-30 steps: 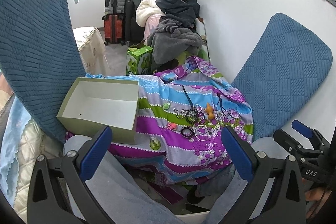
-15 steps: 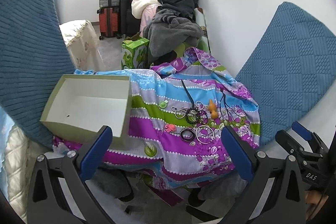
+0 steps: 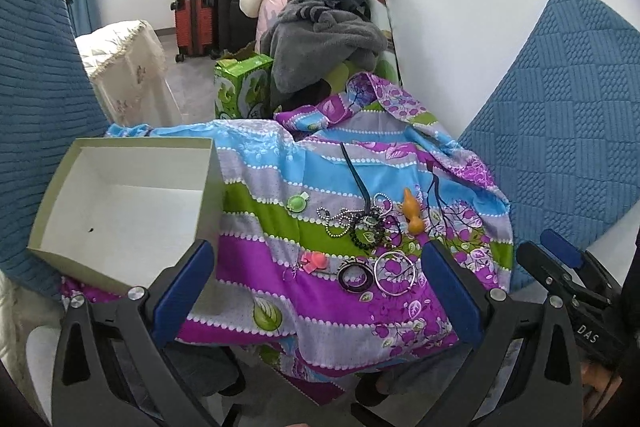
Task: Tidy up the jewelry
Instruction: 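Grasp the striped bangle with the left tool while the right tool grasps the silver hoop ring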
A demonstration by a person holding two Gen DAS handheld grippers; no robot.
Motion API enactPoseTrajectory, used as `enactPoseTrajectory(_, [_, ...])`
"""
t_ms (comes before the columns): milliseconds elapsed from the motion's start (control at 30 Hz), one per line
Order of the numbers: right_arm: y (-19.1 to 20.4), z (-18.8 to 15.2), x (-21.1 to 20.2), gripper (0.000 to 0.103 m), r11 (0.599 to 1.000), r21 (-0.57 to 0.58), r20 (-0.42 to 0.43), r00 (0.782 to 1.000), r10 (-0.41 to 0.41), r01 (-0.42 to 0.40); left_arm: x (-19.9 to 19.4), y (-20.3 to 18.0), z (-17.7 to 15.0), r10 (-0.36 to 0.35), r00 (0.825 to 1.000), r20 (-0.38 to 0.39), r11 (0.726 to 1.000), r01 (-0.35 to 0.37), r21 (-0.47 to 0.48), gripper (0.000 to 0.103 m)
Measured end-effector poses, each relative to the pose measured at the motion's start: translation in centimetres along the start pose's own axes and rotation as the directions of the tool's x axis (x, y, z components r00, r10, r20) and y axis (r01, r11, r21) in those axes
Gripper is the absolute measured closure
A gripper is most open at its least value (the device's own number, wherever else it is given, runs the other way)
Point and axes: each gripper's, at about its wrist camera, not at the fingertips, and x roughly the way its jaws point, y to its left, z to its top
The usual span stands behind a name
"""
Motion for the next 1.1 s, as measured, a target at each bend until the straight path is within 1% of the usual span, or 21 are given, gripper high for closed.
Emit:
enactPoseTrajectory(167, [-0.9,-0.5,2.5,0.027,1.000,0.008,-0.018,1.000,-0.004,0.005,2.3,0.3,0.1,-0.002,1.000,-0.030,1.000,0.001,-0.014,0.001])
enactPoseTrajectory(267, [-1.4,-1.1,4.2,0.035,1.000,0.017,-0.042,0.999,-0.002,0.003,3.4,0.5,0.0,-0.014,0.999,-0.041,1.000,0.014,-0.021,0.001])
enactPoseTrajectory(300, [-1.6,-1.2,4.6,0.040,1.000,0.022,-0.050,0.999,-0.002,0.003,3.8,0.5,-0.1,-0.019,0.999,-0.048,1.000,0.018,-0.016,0.001])
enactPoseTrajectory(333, [-1.8,-1.3,5.0,0.047,1.000,0.025,-0.057,0.998,-0.004,0.005,4.2,0.3,-0.1,-0.024,0.998,-0.054,1.000,0.024,-0.009,0.004])
enactPoseTrajectory(367, [-2.0,-1.5,5.6,0.050,1.000,0.025,-0.063,0.998,-0.007,0.009,4.6,0.0,-0.2,-0.032,0.998,-0.061,0.999,0.032,0.005,0.011])
enactPoseTrajectory(400, [-2.1,-1.7,6.0,0.054,1.000,0.024,-0.064,0.998,-0.008,0.009,5.0,-0.2,-0.3,-0.031,0.997,-0.067,0.999,0.032,0.016,0.015])
enactPoseTrajectory(467, [-2.5,-2.2,6.9,0.054,1.000,0.024,-0.071,0.997,0.005,-0.003,5.8,-0.9,-0.5,-0.047,0.996,-0.081,0.998,0.050,0.041,0.024])
enactPoseTrajectory(600, [-3.2,-3.2,8.5,0.054,1.000,0.020,-0.088,0.996,0.012,-0.010,7.3,-1.8,-0.7,-0.065,0.994,-0.091,0.995,0.071,0.070,0.031])
enactPoseTrajectory(667, [-3.5,-3.7,9.4,0.054,1.000,0.014,-0.096,0.995,0.010,-0.008,8.4,-2.1,-0.9,-0.077,0.991,-0.105,0.994,0.085,0.072,0.037])
enactPoseTrajectory(800, [-3.8,-4.0,10.6,0.054,0.999,0.018,-0.115,0.993,0.034,-0.032,10.7,-2.3,-1.4,-0.096,0.986,-0.133,0.993,0.105,0.063,0.041])
enactPoseTrajectory(867, [-3.8,-4.1,11.3,0.055,1.000,0.000,-0.128,0.991,0.025,-0.025,11.9,-2.5,-1.8,-0.104,0.983,-0.150,0.991,0.114,0.065,0.045])
enactPoseTrajectory(933, [-3.7,-4.2,12.0,0.062,0.999,-0.011,-0.150,0.988,0.032,-0.035,13.0,-2.7,-2.2,-0.104,0.980,-0.169,0.990,0.118,0.075,0.049])
enactPoseTrajectory(1000, [-3.5,-4.4,12.6,0.066,0.999,-0.025,-0.162,0.986,0.041,-0.046,14.1,-2.7,-2.6,-0.110,0.974,-0.199,0.989,0.127,0.075,0.051])
enactPoseTrajectory(1067, [-3.4,-4.7,13.5,0.073,0.998,-0.035,-0.195,0.980,0.051,-0.059,15.0,-2.6,-3.1,-0.116,0.968,-0.222,0.988,0.135,0.072,0.055])
enactPoseTrajectory(1100, [-3.4,-4.9,14.0,0.079,0.997,-0.036,-0.215,0.975,0.056,-0.065,15.5,-2.5,-3.3,-0.121,0.964,-0.236,0.988,0.140,0.067,0.056])
